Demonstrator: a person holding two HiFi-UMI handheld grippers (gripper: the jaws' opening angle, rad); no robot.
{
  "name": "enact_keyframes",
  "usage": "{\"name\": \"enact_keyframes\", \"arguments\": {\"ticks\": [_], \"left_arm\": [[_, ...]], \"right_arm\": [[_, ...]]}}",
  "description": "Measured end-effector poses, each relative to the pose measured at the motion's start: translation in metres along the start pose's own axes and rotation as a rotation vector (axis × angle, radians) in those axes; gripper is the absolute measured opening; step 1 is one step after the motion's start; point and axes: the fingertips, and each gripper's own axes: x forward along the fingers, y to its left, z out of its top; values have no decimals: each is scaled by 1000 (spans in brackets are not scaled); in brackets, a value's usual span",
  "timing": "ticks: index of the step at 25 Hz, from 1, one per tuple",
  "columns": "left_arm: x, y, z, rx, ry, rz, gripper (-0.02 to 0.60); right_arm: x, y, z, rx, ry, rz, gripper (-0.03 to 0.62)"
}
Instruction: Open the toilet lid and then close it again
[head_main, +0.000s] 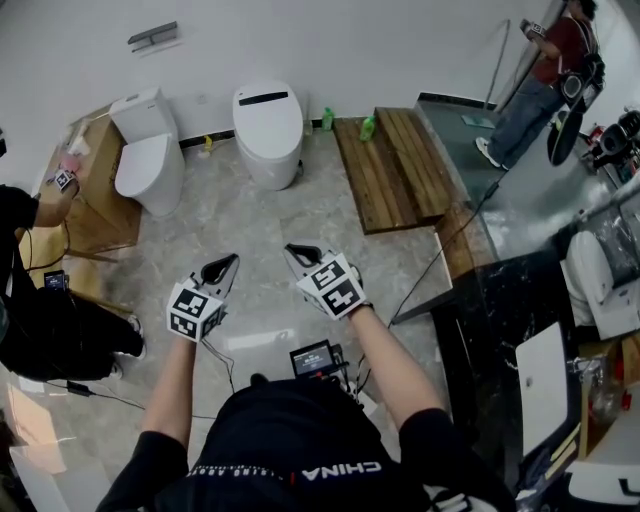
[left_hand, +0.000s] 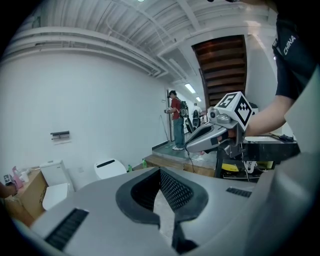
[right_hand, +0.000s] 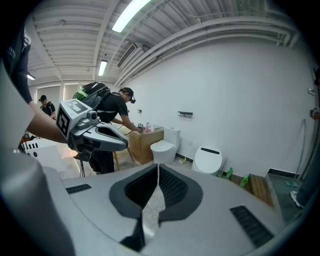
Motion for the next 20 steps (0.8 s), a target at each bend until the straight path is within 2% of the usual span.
{"name": "enact_keyframes", "arguments": {"ticks": [10, 20], "left_arm": [[26, 1, -8, -1, 46, 32, 9], [82, 0, 11, -49, 34, 52, 9]], "right_arm": [[3, -25, -15, 24, 7, 16, 20], [-2, -90, -36, 39, 12, 17, 20]]}}
